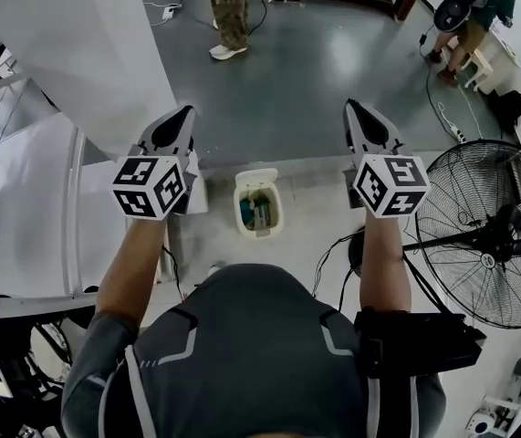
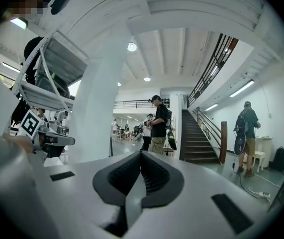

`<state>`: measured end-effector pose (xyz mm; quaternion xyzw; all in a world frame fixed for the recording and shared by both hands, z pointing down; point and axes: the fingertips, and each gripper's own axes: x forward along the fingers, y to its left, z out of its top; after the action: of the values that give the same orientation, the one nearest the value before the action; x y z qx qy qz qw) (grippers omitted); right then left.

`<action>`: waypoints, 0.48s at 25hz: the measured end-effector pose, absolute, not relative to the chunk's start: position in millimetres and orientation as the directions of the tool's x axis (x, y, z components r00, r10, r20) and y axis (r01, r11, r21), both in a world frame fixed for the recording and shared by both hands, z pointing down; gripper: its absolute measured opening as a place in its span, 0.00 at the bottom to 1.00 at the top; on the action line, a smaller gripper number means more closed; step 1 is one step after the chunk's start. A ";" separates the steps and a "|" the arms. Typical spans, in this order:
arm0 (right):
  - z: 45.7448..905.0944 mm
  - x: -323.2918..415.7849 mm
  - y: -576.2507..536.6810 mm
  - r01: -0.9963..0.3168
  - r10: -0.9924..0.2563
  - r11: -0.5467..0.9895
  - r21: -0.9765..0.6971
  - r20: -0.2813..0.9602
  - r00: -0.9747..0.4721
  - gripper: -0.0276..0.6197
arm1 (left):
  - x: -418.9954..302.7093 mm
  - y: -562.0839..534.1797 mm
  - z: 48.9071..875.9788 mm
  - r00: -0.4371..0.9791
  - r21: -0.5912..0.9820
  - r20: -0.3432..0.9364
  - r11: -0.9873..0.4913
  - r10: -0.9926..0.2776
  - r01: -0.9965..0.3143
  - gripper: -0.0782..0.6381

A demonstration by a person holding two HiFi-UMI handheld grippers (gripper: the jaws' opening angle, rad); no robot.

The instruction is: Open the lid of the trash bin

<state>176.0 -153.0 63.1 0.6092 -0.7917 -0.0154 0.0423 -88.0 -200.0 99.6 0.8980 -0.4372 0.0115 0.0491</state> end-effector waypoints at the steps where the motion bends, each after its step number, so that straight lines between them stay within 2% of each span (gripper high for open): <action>1: 62.3 176.0 -153.5 -0.964 -0.967 0.255 0.079 0.048 -0.252 0.08 | -88.2 -200.5 99.0 0.618 0.077 0.062 -0.613 -0.784 -0.786 0.12; 12: 61.1 176.2 -152.5 -0.966 -0.970 0.244 0.088 0.042 -0.241 0.08 | -87.6 -202.2 91.4 0.622 0.080 0.044 -0.618 -0.782 -0.782 0.12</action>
<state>176.2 -152.5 61.1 0.6144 -0.7875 -0.0219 0.0435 -87.6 -202.2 91.4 0.8994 -0.4347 0.0024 0.0455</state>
